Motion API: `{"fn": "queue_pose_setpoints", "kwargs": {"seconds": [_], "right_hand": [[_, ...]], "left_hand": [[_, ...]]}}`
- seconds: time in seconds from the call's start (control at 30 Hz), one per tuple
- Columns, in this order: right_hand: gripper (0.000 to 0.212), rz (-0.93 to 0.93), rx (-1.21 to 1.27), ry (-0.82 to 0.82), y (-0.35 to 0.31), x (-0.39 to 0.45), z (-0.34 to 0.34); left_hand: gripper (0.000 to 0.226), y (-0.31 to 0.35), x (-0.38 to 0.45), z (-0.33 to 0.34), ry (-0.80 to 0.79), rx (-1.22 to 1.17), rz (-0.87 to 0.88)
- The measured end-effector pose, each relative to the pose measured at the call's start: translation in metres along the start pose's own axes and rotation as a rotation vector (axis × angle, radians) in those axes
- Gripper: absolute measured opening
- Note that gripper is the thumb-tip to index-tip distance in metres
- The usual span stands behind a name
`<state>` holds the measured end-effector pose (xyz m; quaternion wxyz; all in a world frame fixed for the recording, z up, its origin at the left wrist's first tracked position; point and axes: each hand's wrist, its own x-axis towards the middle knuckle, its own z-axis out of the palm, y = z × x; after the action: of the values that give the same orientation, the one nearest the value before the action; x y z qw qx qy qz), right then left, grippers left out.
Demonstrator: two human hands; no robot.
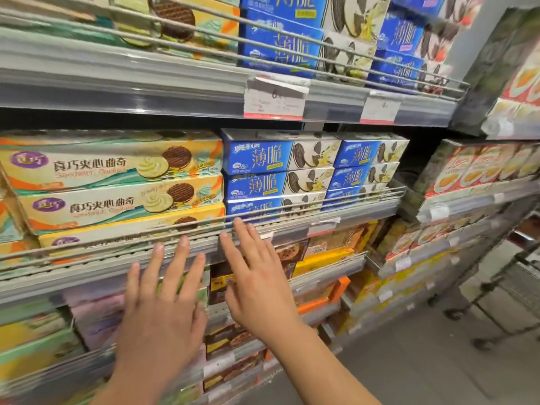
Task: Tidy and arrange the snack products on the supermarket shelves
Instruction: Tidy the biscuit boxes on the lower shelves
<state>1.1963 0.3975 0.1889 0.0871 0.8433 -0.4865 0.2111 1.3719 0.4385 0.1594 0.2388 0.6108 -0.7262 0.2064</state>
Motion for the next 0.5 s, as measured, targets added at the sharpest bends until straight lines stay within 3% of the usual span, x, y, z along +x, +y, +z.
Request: {"fn": "queue_pose_setpoints", "kwargs": {"seconds": [0.37,0.5], "right_hand": [[0.085,0.172,0.087,-0.040,-0.023,0.000,-0.010],[0.088,0.206,0.054,-0.074,-0.031,0.002,-0.015]], "left_hand": [[0.068,-0.080,-0.071,-0.062,0.046,-0.058,-0.167],[0.079,-0.140,-0.107,-0.089,0.012,-0.020,-0.386]]}}
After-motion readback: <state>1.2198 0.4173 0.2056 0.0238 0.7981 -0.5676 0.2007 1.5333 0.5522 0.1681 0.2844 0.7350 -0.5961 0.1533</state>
